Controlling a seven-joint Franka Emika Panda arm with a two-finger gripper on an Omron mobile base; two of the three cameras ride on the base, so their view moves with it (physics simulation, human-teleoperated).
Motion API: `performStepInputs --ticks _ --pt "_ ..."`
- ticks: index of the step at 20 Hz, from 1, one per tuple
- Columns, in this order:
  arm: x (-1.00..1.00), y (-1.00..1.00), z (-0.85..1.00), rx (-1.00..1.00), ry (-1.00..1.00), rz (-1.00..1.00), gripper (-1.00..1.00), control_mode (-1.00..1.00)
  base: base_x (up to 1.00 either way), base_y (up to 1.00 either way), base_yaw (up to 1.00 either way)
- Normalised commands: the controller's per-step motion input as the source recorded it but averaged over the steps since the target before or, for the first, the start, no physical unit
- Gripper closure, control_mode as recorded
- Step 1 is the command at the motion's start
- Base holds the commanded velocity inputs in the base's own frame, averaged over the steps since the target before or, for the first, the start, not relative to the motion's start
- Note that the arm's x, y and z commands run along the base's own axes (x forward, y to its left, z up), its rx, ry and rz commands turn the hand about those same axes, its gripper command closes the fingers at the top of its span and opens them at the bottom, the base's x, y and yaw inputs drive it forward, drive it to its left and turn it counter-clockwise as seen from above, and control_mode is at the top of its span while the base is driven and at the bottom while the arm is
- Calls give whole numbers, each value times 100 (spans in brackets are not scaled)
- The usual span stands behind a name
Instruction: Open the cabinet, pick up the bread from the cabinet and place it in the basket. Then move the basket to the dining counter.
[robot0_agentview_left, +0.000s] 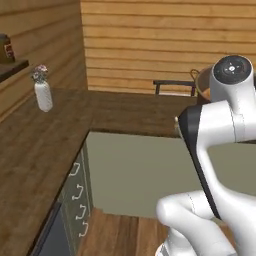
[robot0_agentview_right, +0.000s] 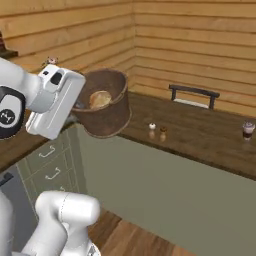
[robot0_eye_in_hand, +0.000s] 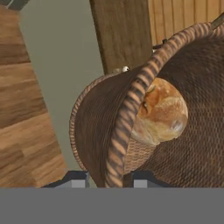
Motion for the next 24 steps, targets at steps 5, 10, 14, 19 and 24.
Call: performStepInputs --ticks 5,10,14,19,24 --pt "0 0 0 0 0 0 100 100 31 -71 -47" --pt "0 0 0 0 0 0 100 100 51 -63 -31" --pt "0 0 0 0 0 0 100 100 68 -54 -24" --pt "0 0 0 0 0 0 100 100 50 -47 -27" --pt "4 0 -9 5 1 -3 100 -100 8 -26 -21"
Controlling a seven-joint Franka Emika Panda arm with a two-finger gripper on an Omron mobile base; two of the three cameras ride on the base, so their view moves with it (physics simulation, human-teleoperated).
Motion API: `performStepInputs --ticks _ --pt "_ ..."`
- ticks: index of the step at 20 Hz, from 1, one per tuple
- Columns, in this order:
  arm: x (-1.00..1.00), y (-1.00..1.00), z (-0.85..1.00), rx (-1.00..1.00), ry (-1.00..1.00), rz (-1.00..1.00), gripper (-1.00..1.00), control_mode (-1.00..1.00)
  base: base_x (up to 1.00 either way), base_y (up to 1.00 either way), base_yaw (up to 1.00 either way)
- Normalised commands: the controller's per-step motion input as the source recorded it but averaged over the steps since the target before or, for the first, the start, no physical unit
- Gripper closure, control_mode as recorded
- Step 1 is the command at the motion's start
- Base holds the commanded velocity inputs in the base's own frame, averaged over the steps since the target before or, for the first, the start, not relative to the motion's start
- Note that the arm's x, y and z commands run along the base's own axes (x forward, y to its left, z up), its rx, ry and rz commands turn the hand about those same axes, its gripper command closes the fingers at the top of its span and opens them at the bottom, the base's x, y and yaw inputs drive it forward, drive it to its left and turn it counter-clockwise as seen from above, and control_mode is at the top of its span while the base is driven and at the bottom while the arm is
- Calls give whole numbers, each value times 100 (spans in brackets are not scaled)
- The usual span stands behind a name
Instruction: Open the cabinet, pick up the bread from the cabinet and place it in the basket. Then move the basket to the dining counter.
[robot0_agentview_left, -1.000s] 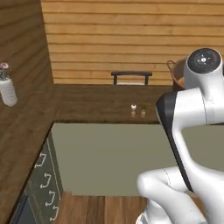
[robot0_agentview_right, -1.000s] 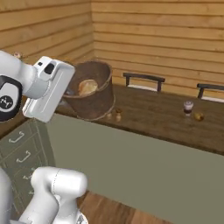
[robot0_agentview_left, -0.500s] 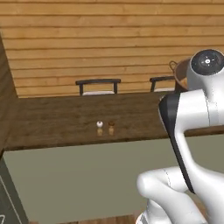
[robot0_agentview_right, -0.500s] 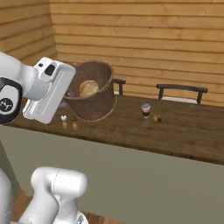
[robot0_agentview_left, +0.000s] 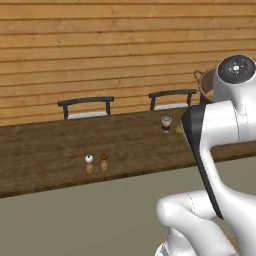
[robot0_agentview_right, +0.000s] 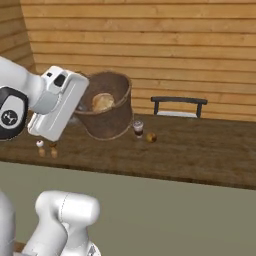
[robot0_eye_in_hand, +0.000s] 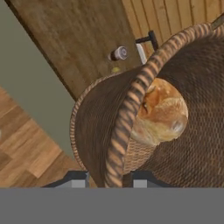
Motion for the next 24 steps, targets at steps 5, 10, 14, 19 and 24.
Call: performStepInputs --ticks 5,10,14,19,24 --pt "89 8 -48 23 10 -1 100 -100 0 0 0" --pt "100 35 -60 14 17 2 100 -100 0 0 0" --pt "100 39 -90 5 23 9 100 -100 0 0 0" --pt "100 45 -90 1 13 7 100 -100 0 0 0" --pt "90 22 -89 0 1 6 100 -100 0 0 0"
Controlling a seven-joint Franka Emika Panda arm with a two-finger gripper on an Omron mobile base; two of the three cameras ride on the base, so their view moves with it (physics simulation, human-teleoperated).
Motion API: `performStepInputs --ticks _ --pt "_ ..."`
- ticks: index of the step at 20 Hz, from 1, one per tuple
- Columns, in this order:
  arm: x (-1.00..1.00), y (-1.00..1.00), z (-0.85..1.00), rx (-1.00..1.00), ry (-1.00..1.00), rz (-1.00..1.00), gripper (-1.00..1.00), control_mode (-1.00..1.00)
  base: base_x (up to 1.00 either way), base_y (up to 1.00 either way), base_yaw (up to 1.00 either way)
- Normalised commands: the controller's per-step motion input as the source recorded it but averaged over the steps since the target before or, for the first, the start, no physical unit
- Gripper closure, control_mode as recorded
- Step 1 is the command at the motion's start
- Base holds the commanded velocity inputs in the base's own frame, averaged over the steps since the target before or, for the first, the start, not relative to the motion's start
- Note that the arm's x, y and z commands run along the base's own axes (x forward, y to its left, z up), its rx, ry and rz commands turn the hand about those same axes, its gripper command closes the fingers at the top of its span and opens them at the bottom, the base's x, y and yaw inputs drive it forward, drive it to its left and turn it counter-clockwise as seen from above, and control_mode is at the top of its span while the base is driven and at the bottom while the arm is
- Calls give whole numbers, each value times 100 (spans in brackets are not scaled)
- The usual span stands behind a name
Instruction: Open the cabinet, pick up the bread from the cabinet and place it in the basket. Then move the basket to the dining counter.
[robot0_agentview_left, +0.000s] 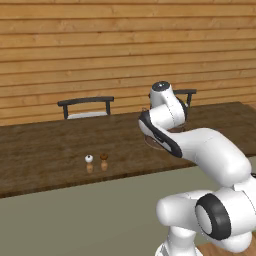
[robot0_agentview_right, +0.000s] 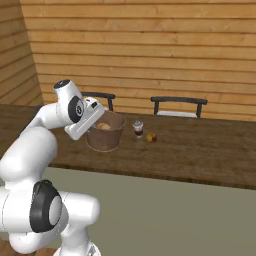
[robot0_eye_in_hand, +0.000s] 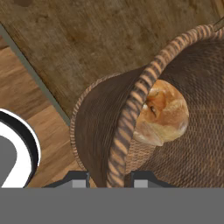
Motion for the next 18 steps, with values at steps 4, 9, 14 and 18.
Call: performStepInputs --ticks 4,9,14,18 --pt "74 19 -100 0 0 2 100 -100 0 0 0" --pt "45 13 -84 0 0 0 100 -100 0 0 0" --pt "21 8 -61 0 0 0 -100 -100 0 0 0" --pt "11 6 -12 3 0 0 -100 -100 0 0 0"
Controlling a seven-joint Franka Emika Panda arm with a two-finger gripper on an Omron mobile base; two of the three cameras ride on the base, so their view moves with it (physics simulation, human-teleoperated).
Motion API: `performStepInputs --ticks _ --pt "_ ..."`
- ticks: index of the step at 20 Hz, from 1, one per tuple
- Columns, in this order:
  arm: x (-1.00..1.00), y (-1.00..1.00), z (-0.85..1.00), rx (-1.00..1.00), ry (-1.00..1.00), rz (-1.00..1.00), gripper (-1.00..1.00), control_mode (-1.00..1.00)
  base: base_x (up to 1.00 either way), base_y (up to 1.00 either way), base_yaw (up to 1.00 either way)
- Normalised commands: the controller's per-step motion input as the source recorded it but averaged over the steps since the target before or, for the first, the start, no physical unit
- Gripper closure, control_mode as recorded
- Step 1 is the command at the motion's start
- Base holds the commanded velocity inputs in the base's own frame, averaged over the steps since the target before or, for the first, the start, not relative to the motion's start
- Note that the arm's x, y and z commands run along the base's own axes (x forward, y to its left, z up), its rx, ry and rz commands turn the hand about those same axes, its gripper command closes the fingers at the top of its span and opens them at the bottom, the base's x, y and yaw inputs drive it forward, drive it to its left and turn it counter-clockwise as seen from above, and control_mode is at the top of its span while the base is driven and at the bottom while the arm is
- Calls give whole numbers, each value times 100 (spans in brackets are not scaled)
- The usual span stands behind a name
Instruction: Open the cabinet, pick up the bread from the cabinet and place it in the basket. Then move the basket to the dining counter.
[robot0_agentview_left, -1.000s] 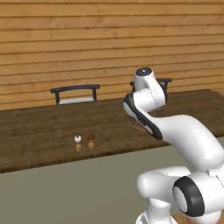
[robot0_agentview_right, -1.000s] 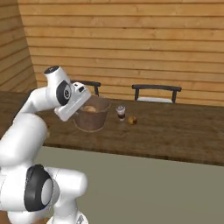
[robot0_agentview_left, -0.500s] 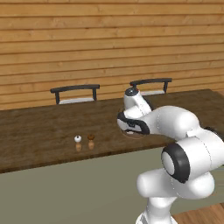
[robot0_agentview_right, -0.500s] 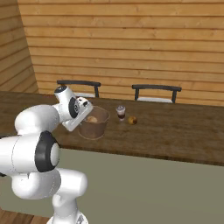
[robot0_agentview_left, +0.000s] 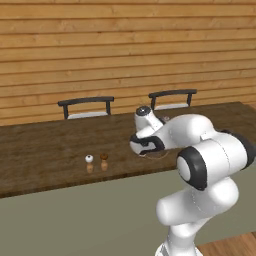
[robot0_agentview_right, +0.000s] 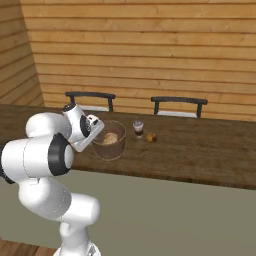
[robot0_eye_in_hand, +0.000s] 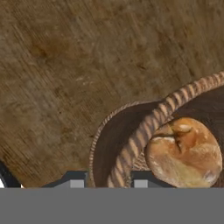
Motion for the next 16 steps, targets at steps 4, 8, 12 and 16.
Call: performStepInputs --ticks 4,8,12,16 --pt "1 0 47 11 4 0 -100 -100 0 0 0" --pt "-11 0 96 9 7 0 -100 -100 0 0 0" --pt "-49 1 96 5 -1 0 -100 -100 0 0 0" --pt "-94 0 83 3 -13 0 -100 -100 0 0 0"
